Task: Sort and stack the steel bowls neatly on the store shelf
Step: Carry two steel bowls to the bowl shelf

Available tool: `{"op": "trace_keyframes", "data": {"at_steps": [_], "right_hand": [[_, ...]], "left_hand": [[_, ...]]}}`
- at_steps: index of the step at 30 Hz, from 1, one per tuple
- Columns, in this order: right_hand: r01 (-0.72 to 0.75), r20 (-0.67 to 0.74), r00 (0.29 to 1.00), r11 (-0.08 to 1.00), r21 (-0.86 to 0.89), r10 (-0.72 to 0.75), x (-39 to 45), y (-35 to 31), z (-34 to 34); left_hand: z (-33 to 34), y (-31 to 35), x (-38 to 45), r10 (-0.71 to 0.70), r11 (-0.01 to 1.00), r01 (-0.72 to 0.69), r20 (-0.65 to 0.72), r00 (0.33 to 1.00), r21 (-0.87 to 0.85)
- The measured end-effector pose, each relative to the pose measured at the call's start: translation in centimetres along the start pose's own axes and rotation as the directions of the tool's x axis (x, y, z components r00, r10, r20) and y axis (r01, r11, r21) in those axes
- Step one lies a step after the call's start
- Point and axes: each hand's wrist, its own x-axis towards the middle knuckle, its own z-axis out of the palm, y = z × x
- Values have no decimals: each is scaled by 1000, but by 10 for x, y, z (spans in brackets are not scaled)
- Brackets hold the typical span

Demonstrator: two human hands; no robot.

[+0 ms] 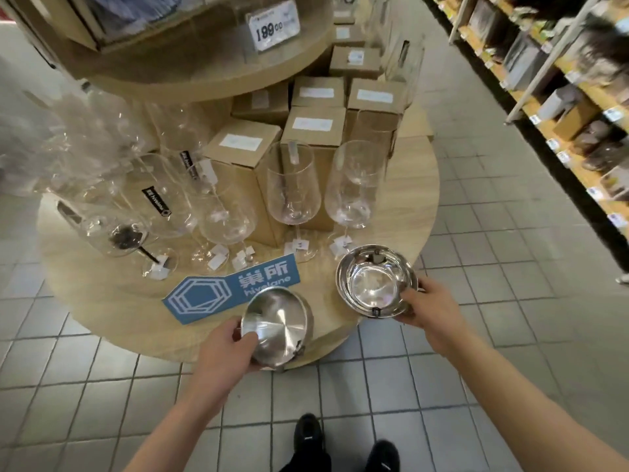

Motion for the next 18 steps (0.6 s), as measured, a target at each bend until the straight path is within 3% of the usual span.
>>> {"op": "trace_keyframes", "data": {"at_steps": [9, 18], "right_hand": [[56, -285, 958, 974, 218, 8, -24, 10, -203], [148, -504, 864, 953, 266, 7, -37, 32, -423]], "left_hand": [[144, 105, -11, 171, 946, -230, 253, 952, 227], [370, 200, -14, 232, 935, -322, 430, 873, 150]]}}
